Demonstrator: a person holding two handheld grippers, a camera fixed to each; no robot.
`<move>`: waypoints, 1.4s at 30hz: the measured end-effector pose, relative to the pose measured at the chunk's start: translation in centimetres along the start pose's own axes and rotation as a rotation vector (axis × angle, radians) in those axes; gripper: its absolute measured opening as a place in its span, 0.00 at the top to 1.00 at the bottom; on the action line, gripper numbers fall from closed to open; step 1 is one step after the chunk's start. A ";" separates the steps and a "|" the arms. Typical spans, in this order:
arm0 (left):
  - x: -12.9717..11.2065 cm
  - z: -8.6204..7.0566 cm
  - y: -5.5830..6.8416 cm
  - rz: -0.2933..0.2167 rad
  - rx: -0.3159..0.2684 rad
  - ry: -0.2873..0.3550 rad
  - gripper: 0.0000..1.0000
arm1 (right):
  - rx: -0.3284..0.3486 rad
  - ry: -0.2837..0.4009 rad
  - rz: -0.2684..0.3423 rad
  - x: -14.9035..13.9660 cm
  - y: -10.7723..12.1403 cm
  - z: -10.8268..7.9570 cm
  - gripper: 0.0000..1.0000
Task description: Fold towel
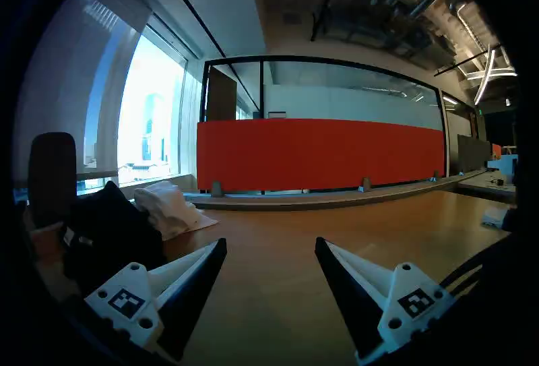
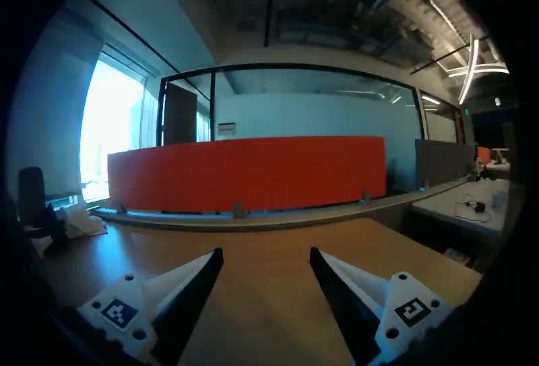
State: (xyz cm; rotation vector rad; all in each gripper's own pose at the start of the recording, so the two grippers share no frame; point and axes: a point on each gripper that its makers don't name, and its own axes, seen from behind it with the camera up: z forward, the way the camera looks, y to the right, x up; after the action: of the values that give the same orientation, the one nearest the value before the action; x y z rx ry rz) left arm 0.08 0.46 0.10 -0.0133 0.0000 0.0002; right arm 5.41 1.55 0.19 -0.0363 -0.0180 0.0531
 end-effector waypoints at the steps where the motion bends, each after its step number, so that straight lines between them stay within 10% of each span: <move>1: 0.0 0.0 0.0 0.000 0.000 0.000 0.03 | 0.002 0.001 0.003 -0.1 0.0 0.1 0.00; 42: 0.0 0.0 0.0 0.000 0.000 0.000 0.02 | 0.024 0.016 0.031 -5.1 -0.3 -0.1 0.01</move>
State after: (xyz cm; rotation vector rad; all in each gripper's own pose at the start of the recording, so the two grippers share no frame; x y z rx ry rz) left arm 0.12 0.42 0.06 -0.0132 0.0000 0.0003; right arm 0.37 0.95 0.02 -0.0126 -0.0013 0.0838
